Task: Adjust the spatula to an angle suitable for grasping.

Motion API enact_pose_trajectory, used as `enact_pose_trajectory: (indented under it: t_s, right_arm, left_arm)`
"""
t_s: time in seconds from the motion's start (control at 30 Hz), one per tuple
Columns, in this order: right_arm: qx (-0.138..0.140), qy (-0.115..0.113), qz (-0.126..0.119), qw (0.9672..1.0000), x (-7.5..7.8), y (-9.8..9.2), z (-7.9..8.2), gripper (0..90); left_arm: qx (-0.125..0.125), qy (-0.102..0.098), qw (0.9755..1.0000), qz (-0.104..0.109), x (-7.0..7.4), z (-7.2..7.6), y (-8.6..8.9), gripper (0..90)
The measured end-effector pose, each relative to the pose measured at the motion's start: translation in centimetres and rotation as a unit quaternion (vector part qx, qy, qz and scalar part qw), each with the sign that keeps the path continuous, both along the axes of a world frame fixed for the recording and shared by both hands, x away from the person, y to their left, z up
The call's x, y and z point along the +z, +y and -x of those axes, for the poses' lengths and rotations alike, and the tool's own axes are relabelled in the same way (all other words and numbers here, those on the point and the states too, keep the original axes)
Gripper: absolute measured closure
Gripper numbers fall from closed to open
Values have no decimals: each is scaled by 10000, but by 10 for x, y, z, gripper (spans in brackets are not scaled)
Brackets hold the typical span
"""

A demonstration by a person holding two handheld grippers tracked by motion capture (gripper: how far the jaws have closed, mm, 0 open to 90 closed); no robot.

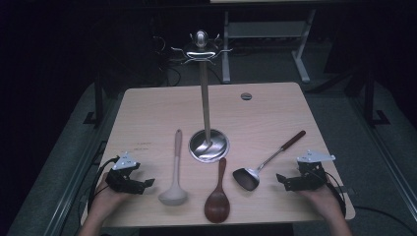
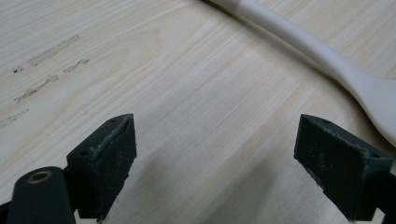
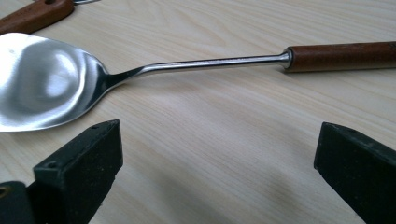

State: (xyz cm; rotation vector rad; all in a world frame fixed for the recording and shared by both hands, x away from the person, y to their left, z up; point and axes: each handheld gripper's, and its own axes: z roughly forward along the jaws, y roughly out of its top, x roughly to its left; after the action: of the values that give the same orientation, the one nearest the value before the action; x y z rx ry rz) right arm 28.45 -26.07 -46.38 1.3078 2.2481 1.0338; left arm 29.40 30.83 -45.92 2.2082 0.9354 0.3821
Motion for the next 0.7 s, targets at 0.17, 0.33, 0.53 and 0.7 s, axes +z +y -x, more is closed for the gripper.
enact_pose_trajectory:
  t_s: [0.17, 0.33, 0.53, 0.7]
  right_arm:
    - [-19, 1, -7, 10000, 2, 0, 1, 53]
    - [163, -12, -114, 9998, 10, 1, -1, 185]
    - [227, 33, -294, 9993, 23, 13, -13, 507]
    - [348, -18, -186, 9992, 29, 27, -25, 740]
  left_arm:
    - [37, 35, 10000, 21, 1, 2, 0, 130]
    - [51, 29, 10000, 44, 4, 4, -4, 135]
    - [-43, 103, 9999, -27, 1, 6, -4, 137]
    - [46, 90, 9999, 89, 4, 8, -2, 140]
